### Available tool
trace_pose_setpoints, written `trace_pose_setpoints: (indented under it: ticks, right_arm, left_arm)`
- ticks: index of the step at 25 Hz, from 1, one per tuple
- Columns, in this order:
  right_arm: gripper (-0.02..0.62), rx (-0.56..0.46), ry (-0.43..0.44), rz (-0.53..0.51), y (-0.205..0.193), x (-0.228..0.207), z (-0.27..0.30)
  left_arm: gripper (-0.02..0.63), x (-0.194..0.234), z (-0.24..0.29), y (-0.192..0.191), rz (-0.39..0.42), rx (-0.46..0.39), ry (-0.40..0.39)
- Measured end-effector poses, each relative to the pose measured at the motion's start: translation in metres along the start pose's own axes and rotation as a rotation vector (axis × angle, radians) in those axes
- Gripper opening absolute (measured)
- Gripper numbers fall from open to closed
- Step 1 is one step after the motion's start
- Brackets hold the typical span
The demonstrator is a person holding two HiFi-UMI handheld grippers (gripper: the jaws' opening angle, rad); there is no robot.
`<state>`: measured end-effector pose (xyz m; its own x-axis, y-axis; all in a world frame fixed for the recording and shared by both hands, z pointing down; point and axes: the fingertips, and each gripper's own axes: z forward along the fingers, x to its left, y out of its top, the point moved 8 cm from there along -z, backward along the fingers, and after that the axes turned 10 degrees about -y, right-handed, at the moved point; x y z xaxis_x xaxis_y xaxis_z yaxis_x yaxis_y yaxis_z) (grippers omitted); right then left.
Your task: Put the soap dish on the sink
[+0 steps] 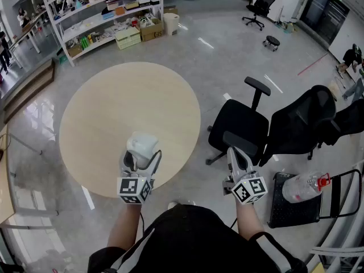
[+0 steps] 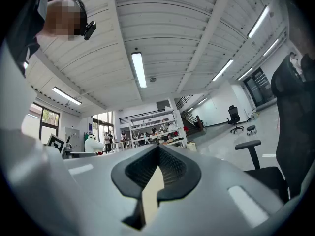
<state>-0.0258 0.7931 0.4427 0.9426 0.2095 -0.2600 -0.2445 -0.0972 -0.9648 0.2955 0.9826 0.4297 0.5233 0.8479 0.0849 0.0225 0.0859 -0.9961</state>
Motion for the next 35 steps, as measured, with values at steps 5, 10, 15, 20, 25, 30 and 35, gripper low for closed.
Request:
trace_pose_setpoints:
  ticks: [5,10,15,20,25,30,35]
  right_arm:
    - [0.005,0.001,0.005,0.002,0.013,0.003,-0.008]
    - [0.004,0.02,0.007,-0.001,0.01,-0.003,-0.018]
    - [0.003,0.026,0.003,0.004,0.01,-0.01,-0.025]
    - [0.004,0.037,-0.01,-0.005,0.008,-0.008,-0.03]
    - [0.005,0.025,-0.039,0.002,0.007,0.001,-0.037]
    - [0.005,0.002,-0.132,-0.006,0.008,-0.01,-0.065]
    - [0.005,-0.03,-0.202,-0.011,0.021,-0.027,-0.087]
  left_arm:
    - [0.472,-0.017,0.007,0.001,0.011,0.003,-0.018]
    - [0.472,-0.036,0.013,-0.002,-0.003,0.001,-0.038]
    - [0.472,-0.045,0.014,-0.003,0.004,0.01,-0.054]
    - [0.472,-0.049,0.009,-0.002,0.001,0.009,-0.072]
    - [0.472,-0.043,0.005,-0.003,-0.007,0.002,-0.107]
    - [0.472,-0.049,0.016,-0.005,-0.007,-0.028,-0.182]
    - [0.472,-0.062,0.032,-0.001,-0.003,-0.028,-0.238]
